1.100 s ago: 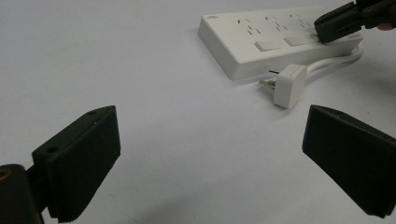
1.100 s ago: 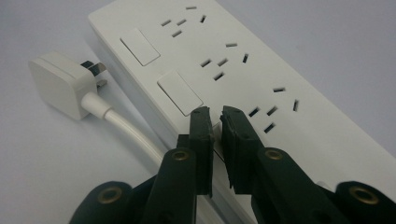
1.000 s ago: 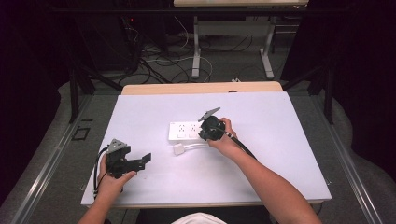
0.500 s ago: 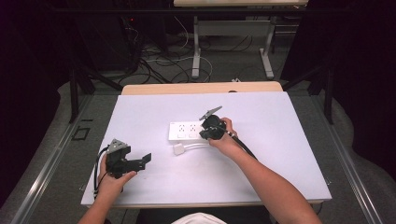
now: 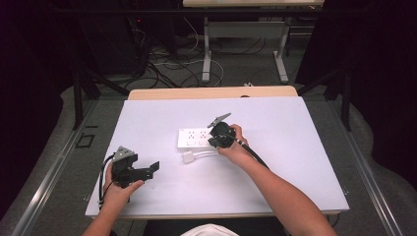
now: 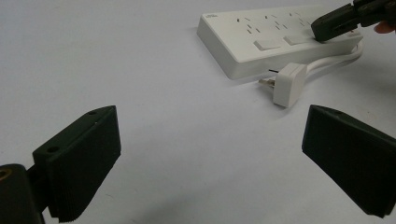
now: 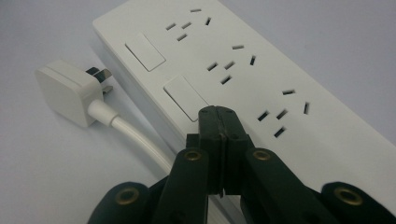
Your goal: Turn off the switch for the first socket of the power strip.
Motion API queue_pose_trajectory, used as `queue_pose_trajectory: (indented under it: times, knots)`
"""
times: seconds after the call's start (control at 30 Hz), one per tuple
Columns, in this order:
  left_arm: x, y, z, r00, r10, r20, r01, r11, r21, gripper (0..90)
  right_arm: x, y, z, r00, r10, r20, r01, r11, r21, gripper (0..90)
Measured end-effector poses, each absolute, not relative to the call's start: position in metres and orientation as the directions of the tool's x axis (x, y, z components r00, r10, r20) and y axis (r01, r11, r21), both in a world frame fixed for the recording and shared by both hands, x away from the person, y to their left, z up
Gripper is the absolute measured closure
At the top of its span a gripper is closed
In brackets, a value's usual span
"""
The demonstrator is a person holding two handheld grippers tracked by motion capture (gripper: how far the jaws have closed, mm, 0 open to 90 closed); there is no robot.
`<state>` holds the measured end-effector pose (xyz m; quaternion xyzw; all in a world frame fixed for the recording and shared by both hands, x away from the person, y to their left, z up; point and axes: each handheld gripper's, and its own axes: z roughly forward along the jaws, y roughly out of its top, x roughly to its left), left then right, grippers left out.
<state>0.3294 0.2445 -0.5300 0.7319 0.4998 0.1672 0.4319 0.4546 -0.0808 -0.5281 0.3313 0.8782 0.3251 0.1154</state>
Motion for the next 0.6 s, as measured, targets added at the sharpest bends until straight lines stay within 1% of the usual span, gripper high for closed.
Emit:
queue_pose_trajectory:
  times: [0.07,0.2,0.33,0.4,0.47,0.53,0.6]
  knots:
    - [0.3294,0.2447,-0.5303,0.442,0.877,-0.186,0.584,-0.125,0.802,4.1,0.4540,-0.0803,-0.5276,-0.742,0.670,0.034,0.532,0.556,0.639,90.0]
    - [0.3293,0.2447,-0.5302,0.442,0.878,-0.186,0.583,-0.123,0.803,4.1,0.4540,-0.0804,-0.5272,-0.741,0.670,0.034,0.534,0.559,0.635,90.0]
    - [0.3295,0.2447,-0.5303,0.443,0.877,-0.186,0.583,-0.124,0.803,4.1,0.4542,-0.0797,-0.5288,-0.739,0.673,0.031,0.525,0.546,0.653,90.0]
    - [0.3295,0.2447,-0.5303,0.443,0.877,-0.187,0.583,-0.123,0.803,4.1,0.4539,-0.0801,-0.5274,-0.740,0.672,0.035,0.534,0.555,0.637,90.0]
    - [0.3296,0.2448,-0.5303,0.443,0.877,-0.186,0.582,-0.124,0.804,4.1,0.4552,-0.0802,-0.5279,-0.752,0.659,0.017,0.512,0.568,0.645,90.0]
    - [0.3295,0.2450,-0.5303,0.441,0.878,-0.186,0.582,-0.122,0.804,4.2,0.4552,-0.0800,-0.5281,-0.751,0.660,0.021,0.513,0.564,0.647,90.0]
    - [0.3295,0.2452,-0.5303,0.440,0.878,-0.187,0.583,-0.121,0.804,4.1,0.4545,-0.0801,-0.5275,-0.737,0.675,0.037,0.536,0.550,0.641,89.7]
